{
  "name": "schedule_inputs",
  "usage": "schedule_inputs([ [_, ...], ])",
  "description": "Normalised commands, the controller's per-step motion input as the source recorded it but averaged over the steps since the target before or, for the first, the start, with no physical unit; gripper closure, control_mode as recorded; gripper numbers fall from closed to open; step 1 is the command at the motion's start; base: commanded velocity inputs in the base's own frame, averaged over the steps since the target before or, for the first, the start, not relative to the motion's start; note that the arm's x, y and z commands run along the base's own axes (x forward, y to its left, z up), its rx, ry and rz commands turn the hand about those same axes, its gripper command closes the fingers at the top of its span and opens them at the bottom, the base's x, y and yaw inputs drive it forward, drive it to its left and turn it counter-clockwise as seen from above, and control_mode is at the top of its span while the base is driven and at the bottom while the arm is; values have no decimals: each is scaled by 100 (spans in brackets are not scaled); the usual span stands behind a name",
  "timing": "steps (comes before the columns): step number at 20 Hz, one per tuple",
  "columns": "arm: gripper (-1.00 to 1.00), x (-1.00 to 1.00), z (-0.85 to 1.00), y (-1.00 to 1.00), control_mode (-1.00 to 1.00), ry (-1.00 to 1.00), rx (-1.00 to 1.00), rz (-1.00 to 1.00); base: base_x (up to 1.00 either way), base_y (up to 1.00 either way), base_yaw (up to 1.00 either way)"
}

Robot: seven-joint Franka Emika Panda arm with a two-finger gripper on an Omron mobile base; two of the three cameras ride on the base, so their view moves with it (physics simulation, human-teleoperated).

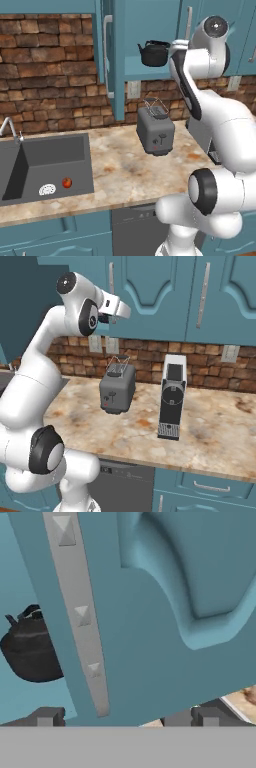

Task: Open the cabinet, pick the kettle from the cabinet, and place it in the sink.

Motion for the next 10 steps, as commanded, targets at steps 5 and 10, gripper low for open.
schedule_inputs([
  [5, -100, 18, 4, -7, -100, 0, 7, 0, 0, 0, 0],
  [10, -100, 21, 1, -1, -100, 0, 5, 0, 0, 0, 0],
])
